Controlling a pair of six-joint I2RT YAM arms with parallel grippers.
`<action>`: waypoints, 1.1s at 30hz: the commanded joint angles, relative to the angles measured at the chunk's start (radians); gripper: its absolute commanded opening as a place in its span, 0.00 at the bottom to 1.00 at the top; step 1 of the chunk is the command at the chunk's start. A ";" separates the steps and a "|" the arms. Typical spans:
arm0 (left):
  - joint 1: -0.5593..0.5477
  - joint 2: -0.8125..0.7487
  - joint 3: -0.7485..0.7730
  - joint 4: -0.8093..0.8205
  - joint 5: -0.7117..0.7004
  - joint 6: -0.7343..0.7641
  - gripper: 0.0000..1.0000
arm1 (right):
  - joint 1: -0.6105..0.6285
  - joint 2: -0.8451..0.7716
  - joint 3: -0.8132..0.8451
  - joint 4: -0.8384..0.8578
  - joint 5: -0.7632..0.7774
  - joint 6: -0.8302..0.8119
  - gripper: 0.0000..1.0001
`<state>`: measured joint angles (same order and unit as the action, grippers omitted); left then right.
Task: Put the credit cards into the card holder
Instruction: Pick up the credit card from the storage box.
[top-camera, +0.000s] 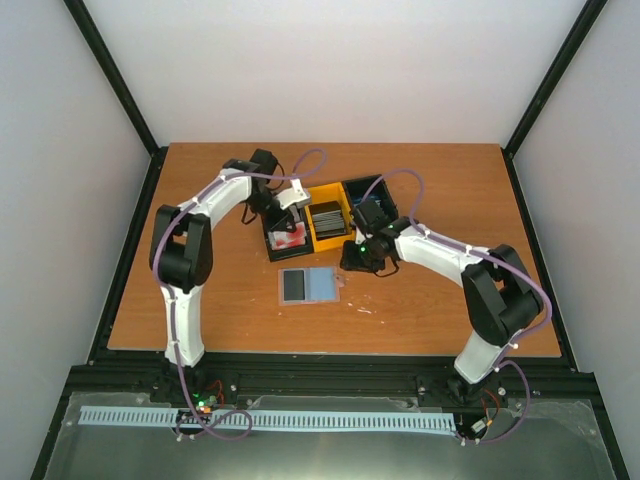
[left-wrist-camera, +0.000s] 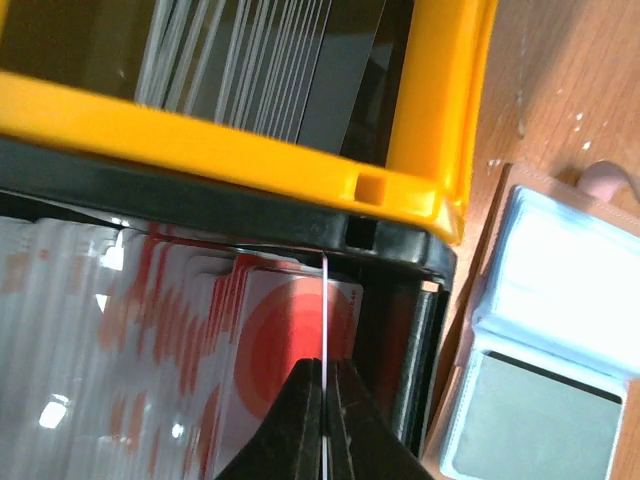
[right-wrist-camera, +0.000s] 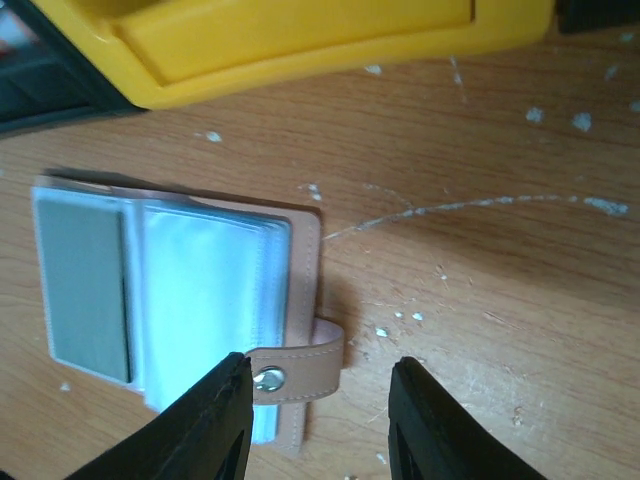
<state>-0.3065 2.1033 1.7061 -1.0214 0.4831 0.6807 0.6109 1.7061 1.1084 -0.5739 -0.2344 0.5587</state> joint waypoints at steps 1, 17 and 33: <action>0.024 -0.136 0.067 -0.039 0.063 0.050 0.01 | -0.003 -0.074 0.051 0.015 -0.003 -0.031 0.38; 0.106 -0.666 -0.215 0.474 0.389 -0.802 0.01 | -0.044 -0.263 0.160 0.339 -0.394 0.114 0.56; 0.124 -0.924 -0.568 0.970 0.604 -2.089 0.01 | 0.013 -0.288 0.226 0.498 -0.551 0.510 0.65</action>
<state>-0.1902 1.1908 1.1725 -0.1635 1.0569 -1.0637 0.5903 1.4033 1.2556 0.0582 -0.8043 0.9943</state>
